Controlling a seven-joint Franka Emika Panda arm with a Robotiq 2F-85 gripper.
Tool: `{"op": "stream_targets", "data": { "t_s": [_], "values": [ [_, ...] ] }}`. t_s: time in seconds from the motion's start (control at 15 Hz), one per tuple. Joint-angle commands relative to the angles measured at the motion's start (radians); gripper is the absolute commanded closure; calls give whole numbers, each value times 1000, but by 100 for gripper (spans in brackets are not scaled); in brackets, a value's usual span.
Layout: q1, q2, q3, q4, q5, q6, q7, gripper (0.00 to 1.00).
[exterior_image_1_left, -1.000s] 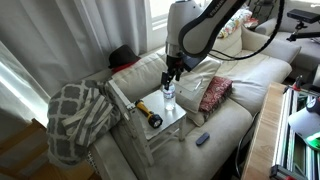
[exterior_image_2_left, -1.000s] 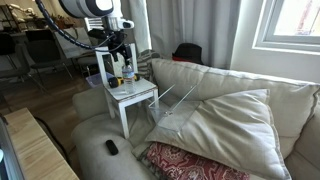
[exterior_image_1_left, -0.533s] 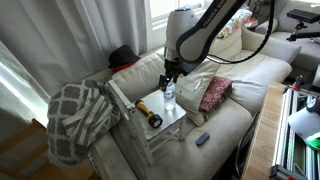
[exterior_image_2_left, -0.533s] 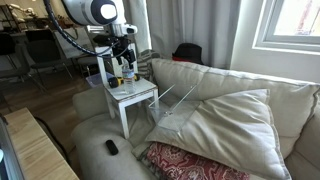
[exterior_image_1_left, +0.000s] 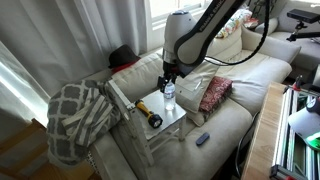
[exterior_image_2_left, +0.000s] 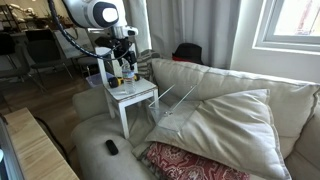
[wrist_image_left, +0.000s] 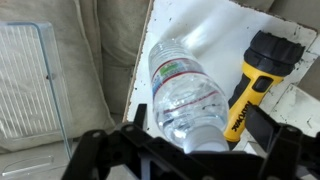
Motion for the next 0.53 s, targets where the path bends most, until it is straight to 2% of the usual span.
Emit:
{"op": "stream_targets", "data": {
  "t_s": [0.0, 0.4, 0.47],
  "values": [
    [19, 22, -20, 19, -3, -25, 22, 0],
    [22, 41, -27, 30, -4, -39, 28, 0],
    [19, 43, -25, 31, -2, -39, 25, 9]
  ]
}}
